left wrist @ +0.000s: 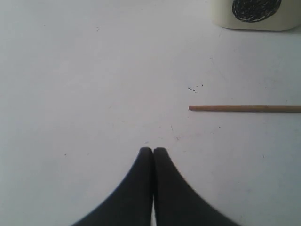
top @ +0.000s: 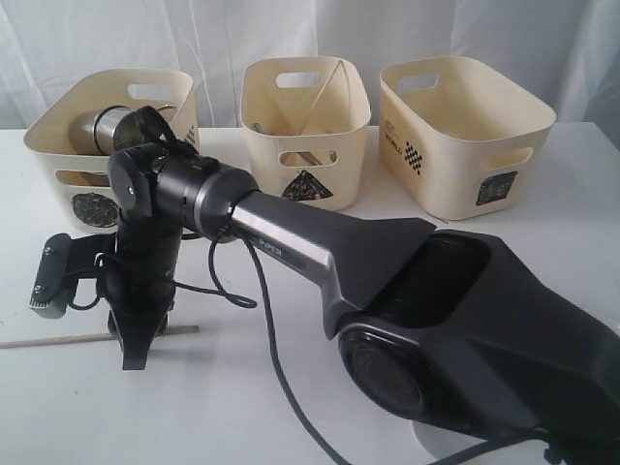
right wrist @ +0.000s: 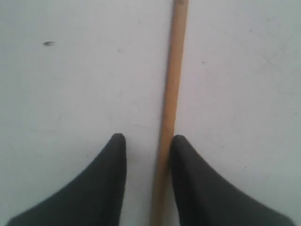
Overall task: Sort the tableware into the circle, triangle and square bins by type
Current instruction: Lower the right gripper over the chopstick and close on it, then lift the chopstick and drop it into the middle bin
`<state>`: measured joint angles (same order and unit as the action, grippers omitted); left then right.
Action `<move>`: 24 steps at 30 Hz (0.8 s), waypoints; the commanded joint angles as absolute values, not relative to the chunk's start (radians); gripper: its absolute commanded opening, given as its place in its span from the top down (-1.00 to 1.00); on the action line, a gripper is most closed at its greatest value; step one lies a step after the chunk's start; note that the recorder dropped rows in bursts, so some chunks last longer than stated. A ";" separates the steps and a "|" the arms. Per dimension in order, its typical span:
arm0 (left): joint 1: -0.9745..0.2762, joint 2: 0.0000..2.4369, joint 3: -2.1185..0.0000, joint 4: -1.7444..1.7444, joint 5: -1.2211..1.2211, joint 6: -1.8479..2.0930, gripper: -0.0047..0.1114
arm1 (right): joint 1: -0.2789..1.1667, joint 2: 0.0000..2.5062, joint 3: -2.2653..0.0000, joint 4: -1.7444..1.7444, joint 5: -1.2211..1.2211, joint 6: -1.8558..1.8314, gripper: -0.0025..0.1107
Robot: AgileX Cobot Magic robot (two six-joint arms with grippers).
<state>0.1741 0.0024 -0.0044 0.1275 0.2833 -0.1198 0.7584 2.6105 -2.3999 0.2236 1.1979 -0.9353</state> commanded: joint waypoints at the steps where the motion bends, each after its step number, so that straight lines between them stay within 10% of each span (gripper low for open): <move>1: 0.168 0.000 0.000 0.129 0.283 -0.123 0.92 | 0.759 2.644 -2.382 0.153 1.202 -0.939 0.72; 4: 0.168 0.000 0.000 0.129 0.283 -0.123 0.92 | 0.761 2.644 -2.382 0.096 1.202 -0.886 0.96; 24: 0.168 0.000 0.000 0.129 0.283 -0.123 0.92 | 0.749 2.331 -2.382 0.085 1.221 -0.372 0.96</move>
